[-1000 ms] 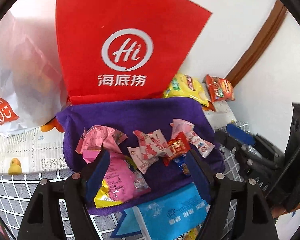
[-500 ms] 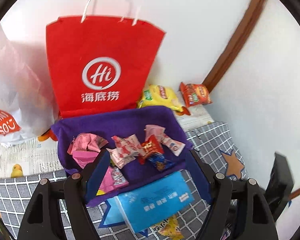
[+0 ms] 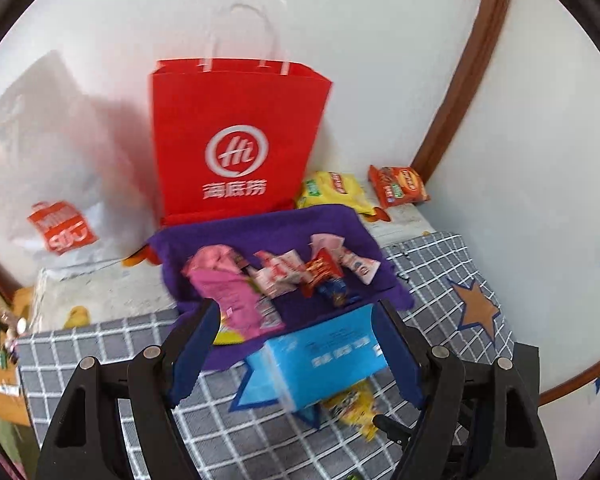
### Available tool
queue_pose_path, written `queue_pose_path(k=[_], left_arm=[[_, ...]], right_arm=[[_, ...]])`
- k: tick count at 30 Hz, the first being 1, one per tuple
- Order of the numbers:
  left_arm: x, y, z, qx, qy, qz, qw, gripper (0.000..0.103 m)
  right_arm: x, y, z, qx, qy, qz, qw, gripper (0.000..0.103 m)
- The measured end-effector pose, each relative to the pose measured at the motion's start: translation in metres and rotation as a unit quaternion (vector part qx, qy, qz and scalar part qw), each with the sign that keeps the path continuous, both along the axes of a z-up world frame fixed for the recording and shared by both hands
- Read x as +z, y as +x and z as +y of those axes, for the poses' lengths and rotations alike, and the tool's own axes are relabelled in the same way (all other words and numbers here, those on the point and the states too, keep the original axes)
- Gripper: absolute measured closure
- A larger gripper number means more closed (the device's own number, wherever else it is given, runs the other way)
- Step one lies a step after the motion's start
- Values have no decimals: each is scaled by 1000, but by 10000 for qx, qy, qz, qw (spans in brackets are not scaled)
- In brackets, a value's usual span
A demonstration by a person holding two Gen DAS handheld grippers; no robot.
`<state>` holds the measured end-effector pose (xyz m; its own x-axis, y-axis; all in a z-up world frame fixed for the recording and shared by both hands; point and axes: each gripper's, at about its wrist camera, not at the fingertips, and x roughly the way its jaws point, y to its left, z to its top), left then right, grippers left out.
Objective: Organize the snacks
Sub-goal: 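Move both tools back from the towel toward the remaining snacks, then grasp the yellow triangular packet with the right tool while the left tool grasps the green packet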
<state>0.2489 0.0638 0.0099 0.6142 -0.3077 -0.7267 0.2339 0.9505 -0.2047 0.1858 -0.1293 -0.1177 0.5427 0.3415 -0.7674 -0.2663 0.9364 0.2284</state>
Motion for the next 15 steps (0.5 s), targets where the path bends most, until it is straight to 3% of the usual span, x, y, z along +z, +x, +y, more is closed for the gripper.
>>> queue_pose_path(k=[3, 9, 14, 15], left_arm=[[-4, -14, 8, 60, 37, -9, 10000, 26], [-28, -41, 17, 207, 223, 83, 9995, 26], [-47, -63, 33, 531, 115, 105, 9985, 26], [-49, -69, 37, 583, 88, 88, 9982, 26]], right_arm=[[-7, -5, 15, 156, -129, -57, 9998, 45], [-30, -3, 33, 122, -611, -157, 9979, 45], [-50, 7, 32, -84, -841, -225, 9962, 45], [-53, 8, 33, -72, -911, -223, 9956, 52]])
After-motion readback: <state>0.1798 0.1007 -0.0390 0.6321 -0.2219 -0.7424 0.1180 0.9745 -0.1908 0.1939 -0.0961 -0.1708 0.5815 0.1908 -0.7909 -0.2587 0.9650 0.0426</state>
